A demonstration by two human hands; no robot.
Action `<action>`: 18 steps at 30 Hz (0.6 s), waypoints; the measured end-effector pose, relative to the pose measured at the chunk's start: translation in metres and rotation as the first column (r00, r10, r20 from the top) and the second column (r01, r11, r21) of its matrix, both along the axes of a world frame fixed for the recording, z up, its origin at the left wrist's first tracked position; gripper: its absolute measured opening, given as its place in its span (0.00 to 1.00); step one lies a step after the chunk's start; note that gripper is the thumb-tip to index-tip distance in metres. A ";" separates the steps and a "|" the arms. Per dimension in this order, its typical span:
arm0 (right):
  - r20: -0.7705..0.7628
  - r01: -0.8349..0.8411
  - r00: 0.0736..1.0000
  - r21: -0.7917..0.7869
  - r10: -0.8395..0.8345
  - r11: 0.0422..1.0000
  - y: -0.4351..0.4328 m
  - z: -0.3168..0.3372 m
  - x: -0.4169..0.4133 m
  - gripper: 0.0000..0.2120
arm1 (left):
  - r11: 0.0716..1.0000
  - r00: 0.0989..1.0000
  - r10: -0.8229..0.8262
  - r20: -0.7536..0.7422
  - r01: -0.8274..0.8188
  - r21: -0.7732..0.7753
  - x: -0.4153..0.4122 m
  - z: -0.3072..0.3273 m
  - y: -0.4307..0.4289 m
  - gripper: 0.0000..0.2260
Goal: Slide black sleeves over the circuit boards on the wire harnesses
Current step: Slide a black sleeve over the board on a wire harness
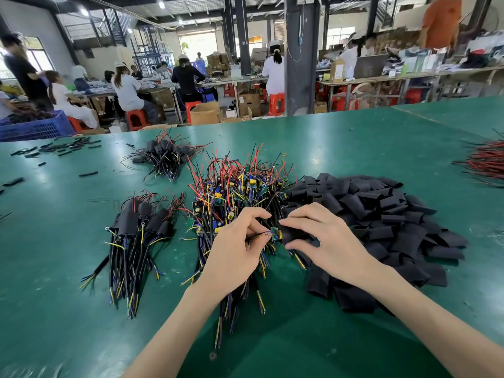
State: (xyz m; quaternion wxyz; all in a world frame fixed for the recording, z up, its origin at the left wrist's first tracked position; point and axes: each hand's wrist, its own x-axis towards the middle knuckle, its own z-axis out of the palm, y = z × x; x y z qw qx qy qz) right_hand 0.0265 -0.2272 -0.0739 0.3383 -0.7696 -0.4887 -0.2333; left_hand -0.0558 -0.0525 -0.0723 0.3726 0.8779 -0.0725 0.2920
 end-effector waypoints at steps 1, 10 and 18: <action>-0.005 -0.002 1.000 -0.007 0.002 1.000 0.000 0.000 0.000 0.19 | 1.000 1.000 0.001 0.000 -0.001 0.010 0.000 0.000 0.000 0.22; 0.013 0.013 1.000 -0.054 -0.012 0.998 0.001 0.000 0.000 0.19 | 0.999 1.000 -0.012 -0.019 0.011 -0.039 0.000 0.001 -0.001 0.19; 0.114 0.033 0.993 -0.054 -0.027 0.998 0.002 -0.001 -0.001 0.19 | 0.948 0.992 -0.074 -0.103 0.037 -0.318 0.000 0.003 -0.003 0.15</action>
